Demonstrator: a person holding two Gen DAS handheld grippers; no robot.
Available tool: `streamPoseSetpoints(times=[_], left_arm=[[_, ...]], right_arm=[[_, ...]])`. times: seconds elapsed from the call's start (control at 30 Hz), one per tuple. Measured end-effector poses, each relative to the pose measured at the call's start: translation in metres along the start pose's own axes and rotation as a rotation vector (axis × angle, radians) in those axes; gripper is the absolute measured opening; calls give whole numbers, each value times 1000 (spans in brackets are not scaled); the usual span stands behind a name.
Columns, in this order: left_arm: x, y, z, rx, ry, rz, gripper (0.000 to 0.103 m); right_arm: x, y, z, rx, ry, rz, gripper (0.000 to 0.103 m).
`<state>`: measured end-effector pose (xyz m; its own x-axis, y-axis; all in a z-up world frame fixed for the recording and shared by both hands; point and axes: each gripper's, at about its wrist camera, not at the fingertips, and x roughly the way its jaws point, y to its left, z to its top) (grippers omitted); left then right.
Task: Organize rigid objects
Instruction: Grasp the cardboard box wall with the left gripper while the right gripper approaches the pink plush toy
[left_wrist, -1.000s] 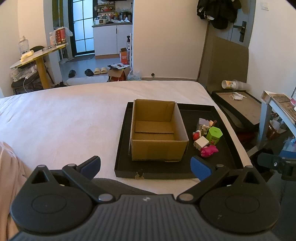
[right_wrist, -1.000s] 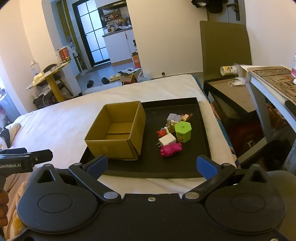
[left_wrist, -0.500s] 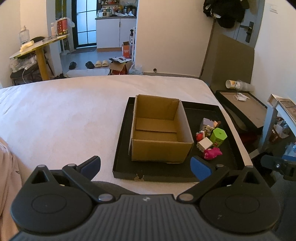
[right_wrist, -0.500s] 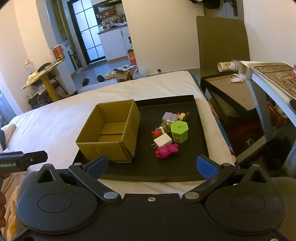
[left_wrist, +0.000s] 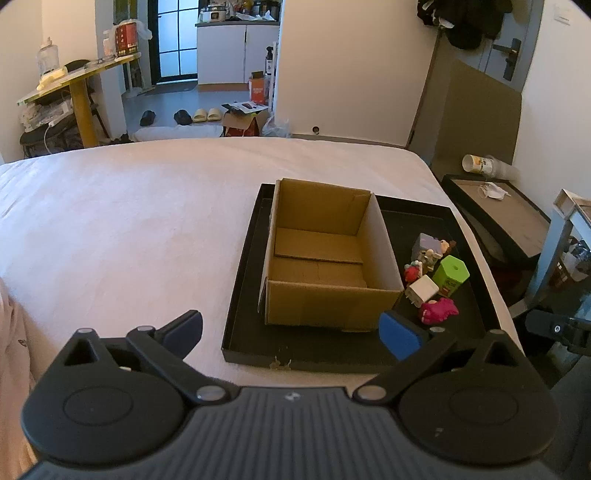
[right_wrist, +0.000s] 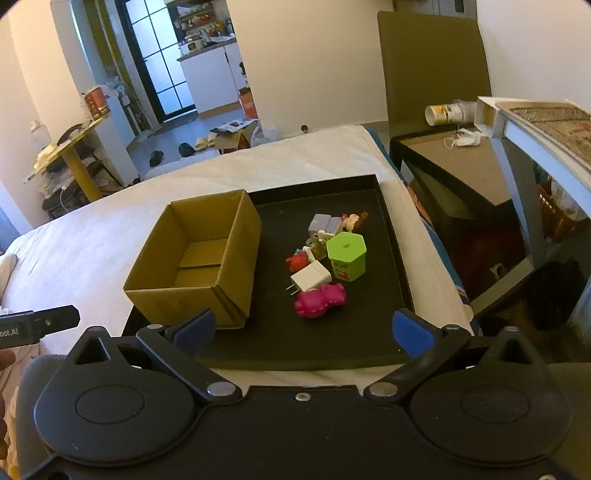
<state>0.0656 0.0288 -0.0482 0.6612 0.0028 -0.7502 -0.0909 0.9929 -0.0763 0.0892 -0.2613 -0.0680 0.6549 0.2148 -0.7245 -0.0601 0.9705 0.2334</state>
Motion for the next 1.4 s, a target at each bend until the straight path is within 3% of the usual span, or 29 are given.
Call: streamPoseSetpoints(times=[0.37,0.77,1.03,1.4], left_arm=[[26,1,13,1,7,16,99],[58,8,27,-39,40,7,73],[86,16,37,-37,79,36,71],[122,25,44,-58,124,42,52]], right_arm=[[27,-4,10,30,23,7,103],[64,-9,19,58,69,2,100],[90,-13,23,80,104,-15,98],[124,-20,22,116,148,-19,97]])
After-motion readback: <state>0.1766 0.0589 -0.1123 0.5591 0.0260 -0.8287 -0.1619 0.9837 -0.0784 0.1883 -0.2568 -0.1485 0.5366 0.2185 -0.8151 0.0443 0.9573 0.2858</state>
